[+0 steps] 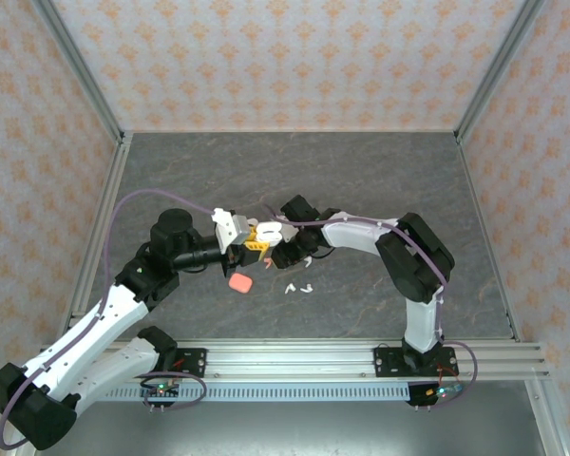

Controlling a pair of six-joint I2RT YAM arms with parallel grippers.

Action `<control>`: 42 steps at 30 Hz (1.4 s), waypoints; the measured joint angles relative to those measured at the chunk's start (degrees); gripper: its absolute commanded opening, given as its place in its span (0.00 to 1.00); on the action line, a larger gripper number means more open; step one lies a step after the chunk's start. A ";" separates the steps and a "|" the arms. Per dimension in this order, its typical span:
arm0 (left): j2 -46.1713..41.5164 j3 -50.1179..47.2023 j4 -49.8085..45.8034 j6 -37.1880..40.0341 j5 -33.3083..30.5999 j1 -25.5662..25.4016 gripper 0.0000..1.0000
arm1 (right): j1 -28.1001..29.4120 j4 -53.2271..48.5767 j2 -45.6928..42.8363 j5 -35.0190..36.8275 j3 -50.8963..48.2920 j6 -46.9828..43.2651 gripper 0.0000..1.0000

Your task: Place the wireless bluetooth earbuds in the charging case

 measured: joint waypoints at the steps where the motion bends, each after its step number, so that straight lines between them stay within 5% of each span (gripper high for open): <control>1: 0.00 0.00 0.02 0.00 0.00 0.00 0.00 | 0.00 0.09 -0.02 0.02 -0.07 -0.09 0.39; 12: 0.00 0.00 -0.50 0.00 -0.26 0.00 0.00 | 0.00 0.26 -0.26 2.14 -0.61 -1.09 0.23; 20: 0.00 0.00 -0.63 -0.02 -0.44 0.00 0.00 | 0.20 -0.33 -5.09 3.96 -4.70 -0.42 0.22; 34: 5.79 -0.72 4.87 -4.59 -0.33 0.00 0.00 | -2.10 4.20 -42.49 14.08 -11.34 5.49 0.22; 42: 12.07 -0.72 10.01 -8.22 0.04 -1.64 0.00 | -0.63 9.20 -52.22 14.27 -11.52 6.54 0.22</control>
